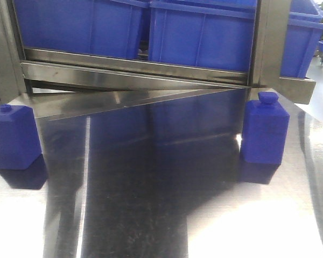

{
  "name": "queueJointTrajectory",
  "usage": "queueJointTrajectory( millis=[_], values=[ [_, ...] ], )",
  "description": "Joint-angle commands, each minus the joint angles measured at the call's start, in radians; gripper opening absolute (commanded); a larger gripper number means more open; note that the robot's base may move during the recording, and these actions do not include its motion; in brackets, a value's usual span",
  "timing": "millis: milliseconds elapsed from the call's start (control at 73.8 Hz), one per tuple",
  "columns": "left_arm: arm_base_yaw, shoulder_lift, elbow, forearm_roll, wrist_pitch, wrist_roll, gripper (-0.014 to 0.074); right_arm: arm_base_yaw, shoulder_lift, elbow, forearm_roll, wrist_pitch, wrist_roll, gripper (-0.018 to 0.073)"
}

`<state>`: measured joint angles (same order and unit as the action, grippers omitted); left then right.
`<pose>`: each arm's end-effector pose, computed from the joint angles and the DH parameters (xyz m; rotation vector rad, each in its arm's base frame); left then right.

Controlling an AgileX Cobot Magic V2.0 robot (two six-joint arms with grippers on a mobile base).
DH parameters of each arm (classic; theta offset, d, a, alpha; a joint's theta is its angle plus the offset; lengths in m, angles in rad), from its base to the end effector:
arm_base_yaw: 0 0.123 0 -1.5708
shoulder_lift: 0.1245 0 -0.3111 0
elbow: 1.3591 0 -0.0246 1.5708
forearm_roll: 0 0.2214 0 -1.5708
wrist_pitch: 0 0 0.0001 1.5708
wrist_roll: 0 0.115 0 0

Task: Pick and sort blue part to right shelf
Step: 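Move the left gripper down toward the blue part nearest the left arm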

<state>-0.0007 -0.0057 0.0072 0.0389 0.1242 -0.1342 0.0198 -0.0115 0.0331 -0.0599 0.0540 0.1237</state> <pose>0.0245 0.0005 0.1988 -0.0801 1.6077 -0.0707 0.0252 0.0001 0.1984 0.0369 1.5590 0.0635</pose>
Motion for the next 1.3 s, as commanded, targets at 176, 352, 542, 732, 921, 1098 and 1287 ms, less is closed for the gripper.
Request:
queueJointTrajectory(
  millis=[176, 352, 542, 732, 921, 1098, 1287],
  values=[
    [-0.004, -0.021, 0.023, -0.007, -0.089, -0.001, 0.0133, -0.003, -0.02, -0.024, -0.002, -0.082, 0.001, 0.0036],
    [-0.004, -0.021, 0.023, -0.007, -0.113, -0.001, 0.0133, -0.003, -0.02, -0.024, -0.002, -0.082, 0.001, 0.0036],
    [-0.004, -0.021, 0.023, -0.01, -0.238, -0.002, 0.0133, -0.003, -0.02, -0.024, -0.002, -0.082, 0.001, 0.0036],
    [-0.004, -0.017, -0.02, -0.053, -0.366, -0.004, 0.0133, -0.003, -0.02, -0.024, -0.002, -0.082, 0.001, 0.0036],
    [-0.006, 0.086, -0.301, -0.058, -0.114, -0.004, 0.0151, -0.003, -0.02, -0.024, -0.002, -0.082, 0.001, 0.0036],
    [-0.006, 0.297, -0.588, -0.058, 0.166, -0.003, 0.0276, -0.003, -0.02, -0.024, -0.002, -0.082, 0.001, 0.0036],
    [-0.006, 0.546, -0.782, -0.098, 0.448, 0.038, 0.0507, -0.003, -0.02, -0.024, -0.002, -0.079, 0.001, 0.0036]
  ],
)
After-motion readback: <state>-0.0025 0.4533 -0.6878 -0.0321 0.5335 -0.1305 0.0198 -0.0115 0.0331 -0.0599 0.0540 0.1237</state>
